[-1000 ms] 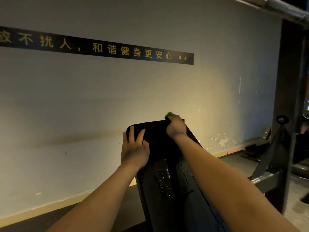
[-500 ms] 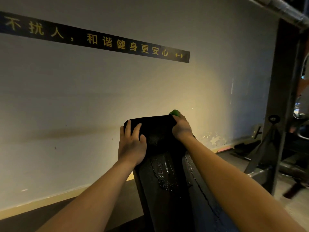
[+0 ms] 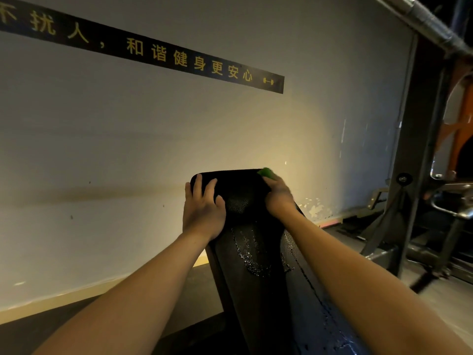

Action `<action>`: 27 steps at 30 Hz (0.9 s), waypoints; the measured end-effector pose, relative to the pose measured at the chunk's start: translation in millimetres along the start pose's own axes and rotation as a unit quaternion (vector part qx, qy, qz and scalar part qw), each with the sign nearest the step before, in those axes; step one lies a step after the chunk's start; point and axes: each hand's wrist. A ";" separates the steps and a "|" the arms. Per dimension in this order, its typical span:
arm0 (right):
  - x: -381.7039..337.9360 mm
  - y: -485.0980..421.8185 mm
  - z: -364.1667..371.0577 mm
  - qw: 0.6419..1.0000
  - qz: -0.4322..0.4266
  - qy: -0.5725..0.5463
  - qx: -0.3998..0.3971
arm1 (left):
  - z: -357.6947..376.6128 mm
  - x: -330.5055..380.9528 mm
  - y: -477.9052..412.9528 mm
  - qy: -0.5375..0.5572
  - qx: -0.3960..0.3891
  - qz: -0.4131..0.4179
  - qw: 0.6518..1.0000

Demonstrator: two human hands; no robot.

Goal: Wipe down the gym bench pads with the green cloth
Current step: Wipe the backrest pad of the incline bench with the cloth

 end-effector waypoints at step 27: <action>-36.3 3.1 25.3 0.998 0.011 0.063 -0.011 | 7.2 -8.7 -2.6 0.060 0.046 0.015 0.997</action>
Point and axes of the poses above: each hand's wrist, its own y-axis away from the middle knuckle, its own z-axis out of the palm, x = y × z, and after that the axes turned 1 degree about y, right-handed
